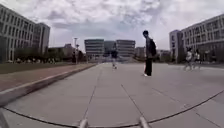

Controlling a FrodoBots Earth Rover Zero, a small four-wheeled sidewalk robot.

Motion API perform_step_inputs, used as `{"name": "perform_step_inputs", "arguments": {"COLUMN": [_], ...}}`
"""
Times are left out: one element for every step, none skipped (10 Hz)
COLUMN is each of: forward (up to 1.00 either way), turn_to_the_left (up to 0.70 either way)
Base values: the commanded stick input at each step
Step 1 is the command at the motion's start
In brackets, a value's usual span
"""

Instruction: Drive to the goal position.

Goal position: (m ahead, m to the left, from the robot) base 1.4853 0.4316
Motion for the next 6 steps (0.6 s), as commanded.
{"name": "perform_step_inputs", "arguments": {"forward": [0.70,0.70,0.70,0.70,0.70,0.70], "turn_to_the_left": [0.00,0.00,0.00,0.00,0.00,0.00]}}
